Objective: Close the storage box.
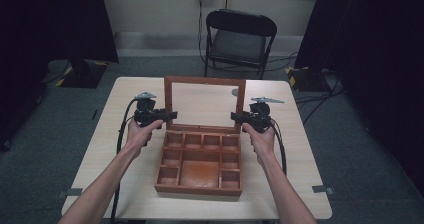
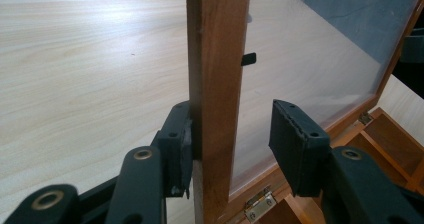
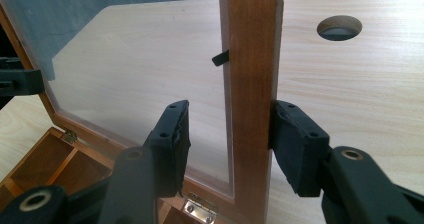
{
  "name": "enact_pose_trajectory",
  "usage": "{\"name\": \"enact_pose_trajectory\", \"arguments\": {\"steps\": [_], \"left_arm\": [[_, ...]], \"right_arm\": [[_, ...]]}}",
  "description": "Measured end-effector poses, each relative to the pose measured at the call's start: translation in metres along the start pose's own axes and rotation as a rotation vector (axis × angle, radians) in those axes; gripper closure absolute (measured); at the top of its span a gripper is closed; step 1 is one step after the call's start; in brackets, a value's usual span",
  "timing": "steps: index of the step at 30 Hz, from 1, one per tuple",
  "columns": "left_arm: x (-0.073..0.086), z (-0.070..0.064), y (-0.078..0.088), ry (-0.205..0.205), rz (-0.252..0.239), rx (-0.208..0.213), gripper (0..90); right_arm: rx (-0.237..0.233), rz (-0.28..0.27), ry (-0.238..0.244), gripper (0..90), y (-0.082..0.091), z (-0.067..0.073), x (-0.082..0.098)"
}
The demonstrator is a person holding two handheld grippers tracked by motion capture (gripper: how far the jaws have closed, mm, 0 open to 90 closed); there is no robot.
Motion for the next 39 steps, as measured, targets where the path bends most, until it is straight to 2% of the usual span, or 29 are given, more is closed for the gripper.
{"name": "enact_pose_trajectory", "arguments": {"steps": [4, 16, 25, 31, 32, 36, 39], "left_arm": [[0.001, -0.001, 0.004, -0.003, -0.013, 0.006, 54.0], [0.005, -0.006, 0.016, -0.050, -0.021, 0.045, 53.4], [0.006, -0.012, 0.026, -0.075, -0.021, 0.071, 50.7], [0.007, -0.014, 0.029, -0.084, -0.017, 0.074, 49.6], [0.007, -0.014, 0.030, -0.076, -0.019, 0.078, 49.2], [0.009, -0.016, 0.032, -0.069, -0.026, 0.093, 47.3], [0.010, -0.019, 0.035, -0.085, -0.019, 0.100, 45.6]], "right_arm": [[-0.008, 0.002, 0.006, 50.8, 0.002, 0.001, 0.000], [-0.054, 0.008, 0.020, 49.6, 0.016, 0.005, 0.002], [-0.099, 0.005, 0.022, 43.3, 0.023, 0.007, 0.008], [-0.103, 0.009, 0.018, 41.9, 0.024, 0.008, 0.012], [-0.093, 0.010, 0.015, 37.8, 0.025, 0.008, 0.012], [-0.096, 0.013, 0.009, 36.6, 0.028, 0.009, 0.013], [-0.104, 0.019, 0.021, 35.5, 0.031, 0.009, 0.016]]}}
Point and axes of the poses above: each handheld gripper's, and its own axes: y roughly backward along the jaws, x roughly out of its underside, z roughly to its left, the point moved 1 cm from there along -y, roughly forward along the jaws, and after that the axes turned 1 degree about -z, right-handed, at the moved point
